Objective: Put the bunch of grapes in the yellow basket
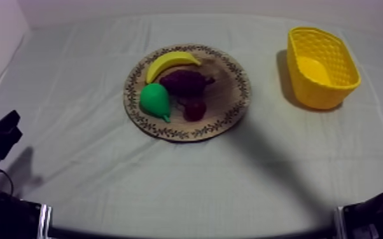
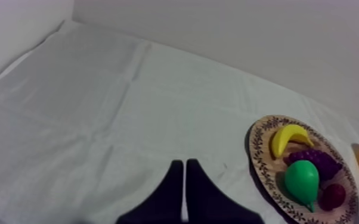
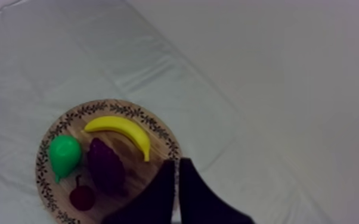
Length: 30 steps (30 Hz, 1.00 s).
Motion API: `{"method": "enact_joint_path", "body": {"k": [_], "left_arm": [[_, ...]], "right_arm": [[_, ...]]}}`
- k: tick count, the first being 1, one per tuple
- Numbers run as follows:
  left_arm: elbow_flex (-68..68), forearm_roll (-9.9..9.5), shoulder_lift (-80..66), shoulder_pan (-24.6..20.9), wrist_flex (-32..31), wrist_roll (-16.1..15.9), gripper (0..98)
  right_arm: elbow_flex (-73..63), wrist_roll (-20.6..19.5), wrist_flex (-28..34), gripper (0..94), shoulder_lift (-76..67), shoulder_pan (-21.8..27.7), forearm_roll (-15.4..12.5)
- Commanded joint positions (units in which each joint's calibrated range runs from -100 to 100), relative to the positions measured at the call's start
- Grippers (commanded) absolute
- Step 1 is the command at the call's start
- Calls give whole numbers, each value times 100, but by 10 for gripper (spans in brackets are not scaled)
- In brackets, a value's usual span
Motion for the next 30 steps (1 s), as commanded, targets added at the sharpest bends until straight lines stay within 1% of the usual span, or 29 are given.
{"method": "enact_joint_path", "body": {"k": [1, 10, 15, 20, 24, 30], "left_arm": [[-2, 0, 0, 2, -2, 0, 0], [-2, 0, 0, 2, -2, 0, 0], [-2, 0, 0, 2, -2, 0, 0], [-2, 0, 0, 2, -2, 0, 0], [-2, 0, 0, 2, -2, 0, 0], [-2, 0, 0, 2, -2, 0, 0]], "right_arm": [[-480, 2, 112, 5, 236, -13, 1], [-1343, -39, 494, 5, 924, -135, 73], [-1604, 26, 774, 5, 1213, -161, 63], [-1895, 297, 1388, 5, 1490, -187, 37], [-2115, 680, 2056, 5, 1700, -195, 12], [-2157, 1102, 2799, 6, 1925, -270, 127]]}}
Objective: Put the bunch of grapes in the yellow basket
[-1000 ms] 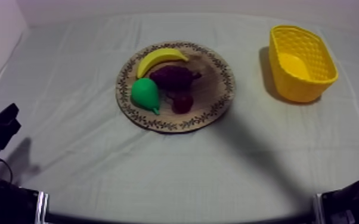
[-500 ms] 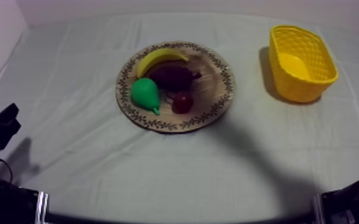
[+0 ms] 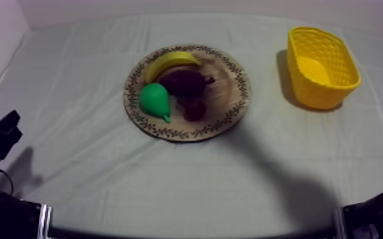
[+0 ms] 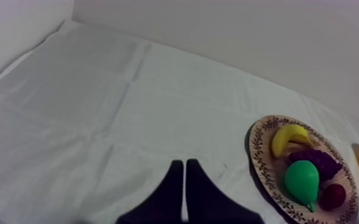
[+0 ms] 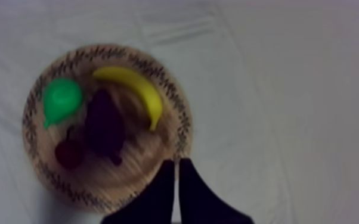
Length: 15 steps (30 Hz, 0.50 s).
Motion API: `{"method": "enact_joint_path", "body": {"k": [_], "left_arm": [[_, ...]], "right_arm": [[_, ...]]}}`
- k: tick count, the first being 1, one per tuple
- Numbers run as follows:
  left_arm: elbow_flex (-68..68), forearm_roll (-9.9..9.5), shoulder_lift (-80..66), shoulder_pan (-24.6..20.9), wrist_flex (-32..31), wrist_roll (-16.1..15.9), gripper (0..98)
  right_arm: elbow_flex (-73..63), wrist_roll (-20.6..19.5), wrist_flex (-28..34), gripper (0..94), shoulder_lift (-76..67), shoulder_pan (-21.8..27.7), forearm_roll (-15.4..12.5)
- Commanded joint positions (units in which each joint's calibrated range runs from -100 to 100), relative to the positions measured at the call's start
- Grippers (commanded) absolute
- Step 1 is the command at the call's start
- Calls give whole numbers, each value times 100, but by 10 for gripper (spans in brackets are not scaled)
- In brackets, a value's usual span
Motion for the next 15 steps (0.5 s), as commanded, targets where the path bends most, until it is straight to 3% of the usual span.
{"method": "enact_joint_path", "body": {"k": [1, 6, 15], "left_arm": [[-2, 0, 0, 2, -2, 0, 0], [-2, 0, 0, 2, -2, 0, 0], [-2, 0, 0, 2, -2, 0, 0]], "right_arm": [[2, 187, 349, 6, 37, -30, 25], [-205, 282, 860, 7, 172, -94, -14], [-399, 182, 991, 7, 342, -194, -29]]}}
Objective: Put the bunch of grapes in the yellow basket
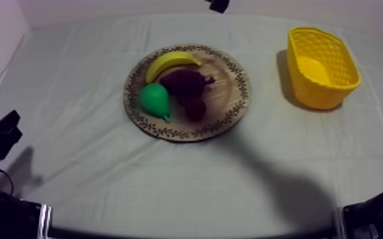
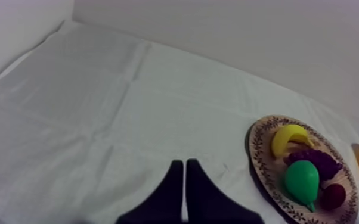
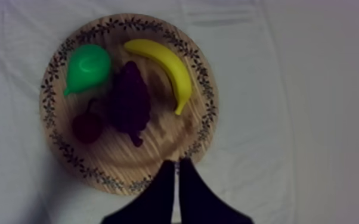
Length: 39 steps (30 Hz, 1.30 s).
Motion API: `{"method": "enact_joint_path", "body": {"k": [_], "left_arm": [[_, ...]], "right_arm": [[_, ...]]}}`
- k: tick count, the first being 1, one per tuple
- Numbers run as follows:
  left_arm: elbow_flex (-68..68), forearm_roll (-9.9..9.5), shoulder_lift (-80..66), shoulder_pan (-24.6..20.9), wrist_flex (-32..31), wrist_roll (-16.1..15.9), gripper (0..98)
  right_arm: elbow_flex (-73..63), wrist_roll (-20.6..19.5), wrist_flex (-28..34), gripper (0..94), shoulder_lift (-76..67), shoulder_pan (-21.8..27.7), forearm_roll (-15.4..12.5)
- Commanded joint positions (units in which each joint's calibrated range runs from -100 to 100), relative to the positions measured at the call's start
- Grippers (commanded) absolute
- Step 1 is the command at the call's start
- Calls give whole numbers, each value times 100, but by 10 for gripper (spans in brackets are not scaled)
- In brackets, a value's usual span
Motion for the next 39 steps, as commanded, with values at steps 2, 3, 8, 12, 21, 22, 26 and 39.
{"method": "enact_joint_path", "body": {"k": [2, 3, 8, 12, 21, 22, 26, 39], "left_arm": [[-2, 0, 0, 2, -2, 0, 0], [-2, 0, 0, 2, -2, 0, 0], [-2, 0, 0, 2, -2, 0, 0], [-2, 0, 0, 2, -2, 0, 0], [-2, 0, 0, 2, -2, 0, 0], [-2, 0, 0, 2, -2, 0, 0], [-2, 0, 0, 2, -2, 0, 0], [-2, 0, 0, 2, -2, 0, 0]], "right_arm": [[33, -23, -12, 7, 32, -25, 34], [58, -30, -27, 7, 38, -34, 38], [166, -86, -167, 7, 43, -55, 17], [183, -263, -327, 27, 26, -55, 1], [431, -627, -692, 501, -63, -78, 107], [506, -607, -714, 570, -76, -76, 106], [796, -543, -890, 749, -124, -94, 146], [1223, -578, -1290, 843, -77, -264, 286]]}}
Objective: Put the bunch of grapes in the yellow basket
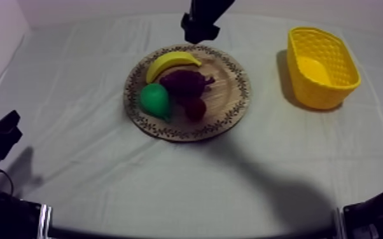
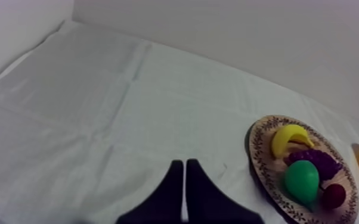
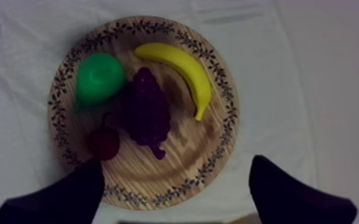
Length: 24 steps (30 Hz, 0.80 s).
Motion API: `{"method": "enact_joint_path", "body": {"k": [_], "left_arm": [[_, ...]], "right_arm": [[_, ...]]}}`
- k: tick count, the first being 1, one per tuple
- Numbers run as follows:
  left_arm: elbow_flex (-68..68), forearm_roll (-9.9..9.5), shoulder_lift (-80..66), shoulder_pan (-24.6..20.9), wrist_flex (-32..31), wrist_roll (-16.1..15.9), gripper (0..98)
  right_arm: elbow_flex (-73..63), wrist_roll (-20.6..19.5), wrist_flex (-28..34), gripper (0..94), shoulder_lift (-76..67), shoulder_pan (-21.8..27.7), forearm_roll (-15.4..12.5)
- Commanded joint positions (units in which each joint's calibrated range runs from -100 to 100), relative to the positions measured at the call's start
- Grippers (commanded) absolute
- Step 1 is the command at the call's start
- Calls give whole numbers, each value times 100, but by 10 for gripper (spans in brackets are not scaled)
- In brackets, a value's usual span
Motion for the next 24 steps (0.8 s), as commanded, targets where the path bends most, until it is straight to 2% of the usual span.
{"method": "enact_joint_path", "body": {"k": [1, 9, 24], "left_arm": [[-2, 0, 0, 2, -2, 0, 0], [-2, 0, 0, 2, -2, 0, 0], [-2, 0, 0, 2, -2, 0, 0]], "right_arm": [[107, 3, -133, 841, 53, 2, -5], [385, 23, -630, 823, 435, 10, 40], [151, 14, -1094, 808, 1639, 14, 7]]}}
